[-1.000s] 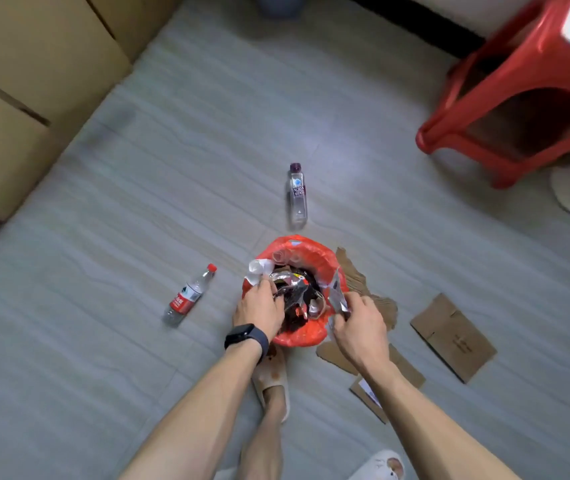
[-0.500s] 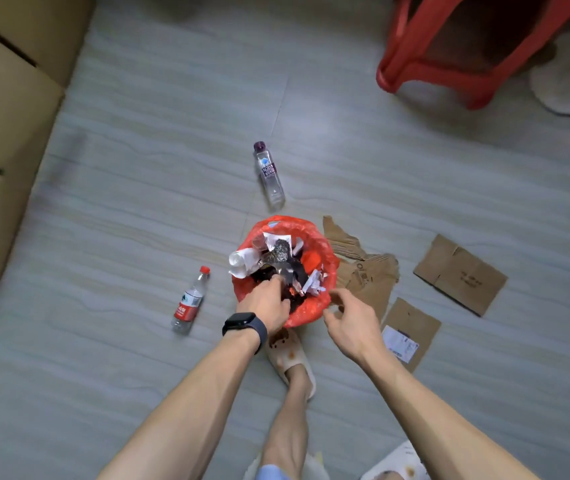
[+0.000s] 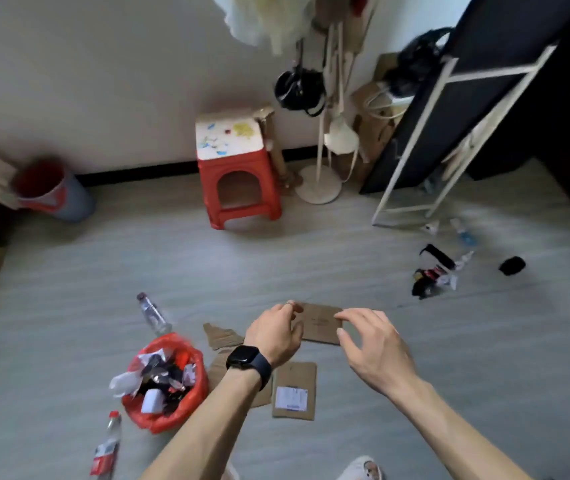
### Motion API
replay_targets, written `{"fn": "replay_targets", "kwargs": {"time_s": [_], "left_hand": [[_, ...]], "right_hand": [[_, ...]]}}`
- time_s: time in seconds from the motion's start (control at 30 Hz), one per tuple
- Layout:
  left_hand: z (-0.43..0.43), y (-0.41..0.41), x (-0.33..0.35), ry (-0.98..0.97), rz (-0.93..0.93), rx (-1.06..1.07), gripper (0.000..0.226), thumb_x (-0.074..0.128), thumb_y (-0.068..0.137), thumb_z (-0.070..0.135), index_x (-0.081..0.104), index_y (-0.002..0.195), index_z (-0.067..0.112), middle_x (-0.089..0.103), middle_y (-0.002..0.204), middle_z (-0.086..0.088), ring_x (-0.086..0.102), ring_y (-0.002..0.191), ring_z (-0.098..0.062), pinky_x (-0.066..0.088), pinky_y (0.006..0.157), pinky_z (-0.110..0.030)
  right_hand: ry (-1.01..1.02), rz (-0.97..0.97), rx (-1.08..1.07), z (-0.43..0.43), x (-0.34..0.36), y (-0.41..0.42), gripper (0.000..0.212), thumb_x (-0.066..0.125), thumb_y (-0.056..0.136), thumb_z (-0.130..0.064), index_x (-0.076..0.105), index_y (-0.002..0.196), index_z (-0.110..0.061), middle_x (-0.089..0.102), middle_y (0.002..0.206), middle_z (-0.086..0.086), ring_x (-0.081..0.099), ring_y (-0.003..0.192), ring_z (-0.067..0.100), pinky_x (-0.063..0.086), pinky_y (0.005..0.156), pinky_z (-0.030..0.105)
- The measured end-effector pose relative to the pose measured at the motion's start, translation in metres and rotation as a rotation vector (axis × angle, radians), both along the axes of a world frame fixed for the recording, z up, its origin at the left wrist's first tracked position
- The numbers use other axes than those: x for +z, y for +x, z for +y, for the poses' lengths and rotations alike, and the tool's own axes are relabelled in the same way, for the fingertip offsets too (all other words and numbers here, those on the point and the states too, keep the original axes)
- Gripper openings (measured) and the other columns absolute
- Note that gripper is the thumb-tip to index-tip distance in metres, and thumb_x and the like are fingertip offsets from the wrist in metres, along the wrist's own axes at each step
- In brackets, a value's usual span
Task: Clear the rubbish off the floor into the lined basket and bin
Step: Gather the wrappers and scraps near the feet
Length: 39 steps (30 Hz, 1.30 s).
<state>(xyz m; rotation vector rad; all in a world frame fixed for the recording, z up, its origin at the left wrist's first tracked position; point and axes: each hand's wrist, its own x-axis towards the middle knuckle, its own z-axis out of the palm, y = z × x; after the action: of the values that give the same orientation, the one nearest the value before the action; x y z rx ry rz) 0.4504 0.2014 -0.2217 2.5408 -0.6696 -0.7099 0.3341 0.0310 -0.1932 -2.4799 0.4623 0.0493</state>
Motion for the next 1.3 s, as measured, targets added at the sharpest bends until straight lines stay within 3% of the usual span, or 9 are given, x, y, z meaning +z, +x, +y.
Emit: {"fn": "replay_targets", "kwargs": {"time_s": [0.23, 0.5, 0.77, 1.0, 1.13, 1.3], "left_hand": [[-0.225, -0.061, 0.103, -0.149, -0.035, -0.241, 0.027, 0.052, 0.094, 0.040, 0.056, 0.120, 0.034, 0.064, 0.115, 0.010, 0.061, 0.106, -0.015, 0.052, 0.087, -0.033], [-0.391, -0.074, 0.117, -0.069, -0.091, -0.489, 0.026, 0.049, 0.094, 0.039, 0.055, 0.119, 0.038, 0.063, 0.118, 0.011, 0.062, 0.104, -0.016, 0.053, 0.084, -0.032], [-0.526, -0.018, 0.051, 0.152, -0.028, -0.619, 0.040, 0.053, 0.093, 0.033, 0.048, 0.132, 0.032, 0.055, 0.130, 0.000, 0.057, 0.113, -0.025, 0.052, 0.090, -0.038], [-0.624, 0.014, -0.005, 0.323, 0.000, -0.695, 0.064, 0.061, 0.088, 0.034, 0.034, 0.147, 0.033, 0.029, 0.154, -0.003, 0.032, 0.137, -0.031, 0.036, 0.110, -0.045], [-0.673, 0.028, -0.062, 0.423, 0.019, -0.673, 0.075, 0.061, 0.089, 0.039, 0.019, 0.152, 0.041, 0.005, 0.162, -0.001, 0.004, 0.149, -0.033, 0.014, 0.119, -0.056], [-0.727, 0.042, -0.188, 0.523, 0.027, -0.640, 0.074, 0.057, 0.093, 0.043, 0.014, 0.153, 0.042, -0.004, 0.163, -0.001, -0.004, 0.149, -0.033, 0.010, 0.120, -0.054]], "right_hand": [[-0.134, -0.179, -0.372, -0.189, 0.105, -0.129, 0.020, 0.066, 0.089, -0.029, 0.068, 0.109, -0.031, 0.065, 0.111, -0.018, 0.054, 0.102, 0.009, 0.040, 0.085, 0.019], [-0.141, -0.144, -0.649, -0.332, 0.102, -0.187, 0.024, 0.071, 0.086, -0.025, 0.069, 0.110, -0.025, 0.066, 0.112, -0.008, 0.060, 0.103, 0.020, 0.039, 0.087, 0.021], [-0.063, 0.033, -0.733, -0.454, 0.054, -0.162, 0.036, 0.071, 0.085, -0.034, 0.064, 0.120, -0.029, 0.062, 0.121, -0.009, 0.058, 0.114, 0.021, 0.047, 0.094, 0.032], [0.066, 0.231, -0.717, -0.550, 0.006, -0.120, 0.058, 0.068, 0.083, -0.047, 0.051, 0.137, -0.033, 0.049, 0.138, -0.006, 0.055, 0.121, 0.022, 0.045, 0.098, 0.033], [0.120, 0.369, -0.619, -0.611, -0.060, -0.091, 0.069, 0.062, 0.086, -0.055, 0.036, 0.147, -0.037, 0.031, 0.153, -0.003, 0.043, 0.133, 0.024, 0.039, 0.105, 0.032], [0.181, 0.493, -0.521, -0.687, -0.195, -0.057, 0.073, 0.057, 0.088, -0.058, 0.024, 0.151, -0.041, 0.018, 0.161, -0.002, 0.026, 0.142, 0.028, 0.038, 0.108, 0.035]]}}
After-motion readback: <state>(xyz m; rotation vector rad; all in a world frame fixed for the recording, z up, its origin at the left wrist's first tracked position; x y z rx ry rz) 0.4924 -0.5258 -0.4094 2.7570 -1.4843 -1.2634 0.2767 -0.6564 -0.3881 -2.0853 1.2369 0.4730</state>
